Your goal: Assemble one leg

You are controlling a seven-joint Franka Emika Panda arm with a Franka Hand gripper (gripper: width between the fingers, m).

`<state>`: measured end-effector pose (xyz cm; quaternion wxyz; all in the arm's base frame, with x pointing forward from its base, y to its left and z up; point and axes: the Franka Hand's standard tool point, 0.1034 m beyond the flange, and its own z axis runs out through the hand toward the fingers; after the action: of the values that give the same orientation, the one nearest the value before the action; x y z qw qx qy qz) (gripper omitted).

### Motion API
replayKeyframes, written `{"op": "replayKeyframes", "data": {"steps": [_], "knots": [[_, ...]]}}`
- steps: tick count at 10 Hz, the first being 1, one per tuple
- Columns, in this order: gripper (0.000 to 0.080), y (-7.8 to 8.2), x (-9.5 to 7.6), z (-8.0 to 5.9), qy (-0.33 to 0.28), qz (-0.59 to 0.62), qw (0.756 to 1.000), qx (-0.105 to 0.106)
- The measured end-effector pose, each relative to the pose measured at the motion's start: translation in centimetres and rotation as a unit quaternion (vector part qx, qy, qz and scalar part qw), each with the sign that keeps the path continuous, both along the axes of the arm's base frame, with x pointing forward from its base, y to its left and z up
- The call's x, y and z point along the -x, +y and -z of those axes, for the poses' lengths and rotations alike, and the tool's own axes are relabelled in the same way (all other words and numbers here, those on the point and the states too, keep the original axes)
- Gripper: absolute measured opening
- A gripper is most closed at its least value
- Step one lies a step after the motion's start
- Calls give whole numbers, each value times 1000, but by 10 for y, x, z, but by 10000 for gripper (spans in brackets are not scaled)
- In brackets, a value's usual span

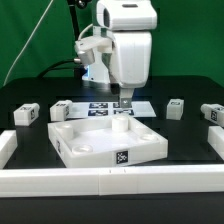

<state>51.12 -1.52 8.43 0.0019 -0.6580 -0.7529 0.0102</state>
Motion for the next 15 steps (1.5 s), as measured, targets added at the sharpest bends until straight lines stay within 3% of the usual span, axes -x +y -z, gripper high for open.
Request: {"op": "replayKeyframes", "data": {"steps": [3, 6, 9, 12, 14, 15], "knots": [[650, -7, 2, 4, 6, -45, 999, -2], [650, -29, 32, 25, 17, -105, 994, -5], [650, -45, 49, 44, 35, -104, 994, -12], [650, -49, 54, 63, 49, -97, 994, -20], [650, -48, 56, 65, 52, -96, 994, -21], [560, -48, 56, 66, 52, -96, 994, -21]]}}
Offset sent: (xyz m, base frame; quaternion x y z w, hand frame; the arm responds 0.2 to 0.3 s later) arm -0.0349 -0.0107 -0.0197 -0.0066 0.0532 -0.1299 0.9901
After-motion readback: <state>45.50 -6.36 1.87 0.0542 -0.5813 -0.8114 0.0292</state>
